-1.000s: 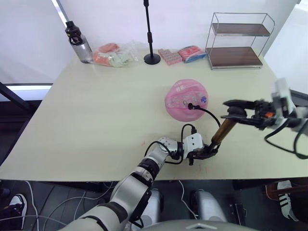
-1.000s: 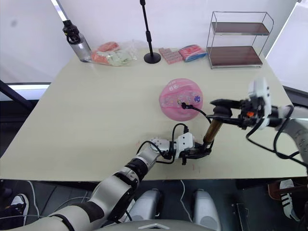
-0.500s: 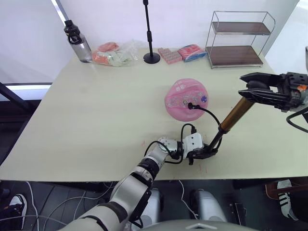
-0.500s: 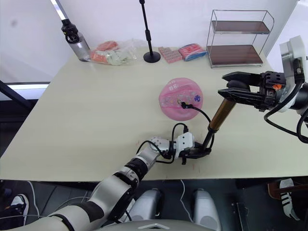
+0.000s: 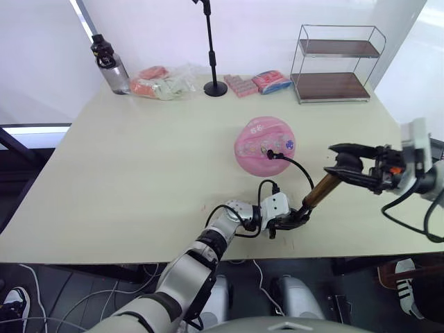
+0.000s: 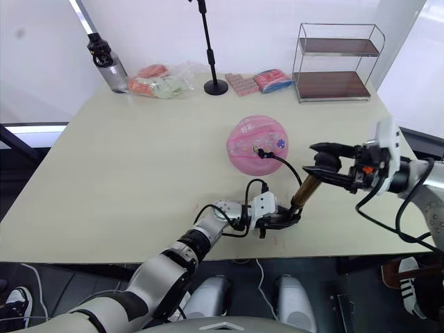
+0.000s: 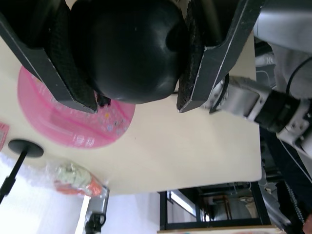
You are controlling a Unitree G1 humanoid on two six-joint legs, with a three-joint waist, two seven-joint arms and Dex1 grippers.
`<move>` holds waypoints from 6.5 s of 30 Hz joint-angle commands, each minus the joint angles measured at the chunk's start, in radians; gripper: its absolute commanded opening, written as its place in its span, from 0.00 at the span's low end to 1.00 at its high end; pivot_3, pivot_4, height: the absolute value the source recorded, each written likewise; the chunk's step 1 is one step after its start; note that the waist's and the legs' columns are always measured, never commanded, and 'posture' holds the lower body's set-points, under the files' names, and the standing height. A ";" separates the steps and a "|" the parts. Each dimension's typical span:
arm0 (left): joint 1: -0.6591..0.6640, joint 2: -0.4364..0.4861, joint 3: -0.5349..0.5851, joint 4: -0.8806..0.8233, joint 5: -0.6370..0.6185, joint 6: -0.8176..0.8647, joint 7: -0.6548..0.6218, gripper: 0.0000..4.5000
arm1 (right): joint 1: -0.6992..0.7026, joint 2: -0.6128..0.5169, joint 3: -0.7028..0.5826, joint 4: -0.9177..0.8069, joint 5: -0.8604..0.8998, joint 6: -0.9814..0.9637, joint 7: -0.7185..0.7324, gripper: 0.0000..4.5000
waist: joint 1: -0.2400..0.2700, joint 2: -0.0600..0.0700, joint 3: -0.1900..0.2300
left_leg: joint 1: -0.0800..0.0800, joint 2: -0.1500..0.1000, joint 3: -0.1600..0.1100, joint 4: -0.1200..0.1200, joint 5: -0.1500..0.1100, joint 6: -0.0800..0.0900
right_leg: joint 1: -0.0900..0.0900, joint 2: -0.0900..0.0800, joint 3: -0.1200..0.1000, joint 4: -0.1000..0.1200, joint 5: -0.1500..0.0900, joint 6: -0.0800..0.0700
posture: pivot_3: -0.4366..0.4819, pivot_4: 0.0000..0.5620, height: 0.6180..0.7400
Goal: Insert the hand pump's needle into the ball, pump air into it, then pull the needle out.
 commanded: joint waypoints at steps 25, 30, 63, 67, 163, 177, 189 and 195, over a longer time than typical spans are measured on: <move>0.044 0.032 -0.021 0.046 0.033 0.051 -0.010 0.24 | -0.207 -0.081 -0.165 -0.059 0.204 0.245 -0.023 0.47 | 0.010 0.014 0.008 | -0.015 -0.007 -0.001 0.001 0.000 0.000 | -0.012 -0.001 0.000 0.000 0.003 0.004 | 0.48 0.27 1.00; 0.043 0.032 -0.024 0.045 0.034 0.050 -0.012 0.24 | -0.305 -0.144 -0.234 -0.034 0.308 0.356 -0.052 0.47 | 0.010 0.015 0.009 | -0.015 -0.007 -0.001 0.001 0.000 0.000 | -0.013 -0.002 0.000 0.000 0.003 0.004 | 0.48 0.27 1.00; 0.056 0.023 -0.025 0.054 0.039 0.047 0.007 0.24 | -0.012 0.089 0.064 0.077 -0.084 -0.033 0.042 0.47 | 0.010 0.006 0.003 | -0.001 -0.003 -0.001 0.000 0.000 0.000 | -0.001 0.000 -0.001 0.000 0.001 0.001 | 0.48 0.27 1.00; 0.058 0.022 -0.027 0.053 0.039 0.046 0.007 0.24 | -0.078 0.037 -0.010 0.023 -0.005 0.051 0.042 0.47 | 0.010 0.011 0.007 | -0.004 -0.004 -0.001 0.000 0.000 0.000 | -0.003 -0.001 0.000 0.000 0.001 0.002 | 0.48 0.27 1.00; 0.064 0.030 -0.028 0.035 0.020 0.047 -0.003 0.24 | 0.052 0.144 0.173 0.172 -0.278 -0.136 -0.055 0.43 | 0.008 -0.001 -0.001 | -0.001 0.000 0.002 -0.002 0.000 0.000 | -0.002 0.001 -0.001 0.000 0.001 0.001 | 0.48 0.27 1.00; 0.060 0.024 -0.035 0.052 0.029 0.038 0.001 0.24 | -0.063 0.030 -0.040 -0.017 0.030 0.100 -0.010 0.43 | 0.013 0.013 0.007 | -0.004 -0.002 0.000 -0.002 0.000 0.000 | -0.004 -0.001 0.000 -0.001 0.001 0.000 | 0.48 0.27 1.00; 0.059 0.024 -0.037 0.057 0.032 0.031 -0.010 0.24 | -0.333 -0.173 -0.269 -0.005 0.271 0.382 -0.055 0.43 | 0.013 0.018 0.013 | -0.017 -0.009 0.001 0.001 0.000 0.001 | -0.014 -0.002 -0.002 -0.001 0.003 0.003 | 0.48 0.27 1.00; 0.059 0.023 -0.037 0.057 0.032 0.030 -0.013 0.24 | -0.308 -0.153 -0.246 -0.047 0.253 0.386 -0.062 0.43 | 0.013 0.020 0.015 | -0.019 -0.009 0.002 0.001 0.000 0.001 | -0.014 -0.003 -0.002 -0.001 0.003 0.003 | 0.48 0.27 1.00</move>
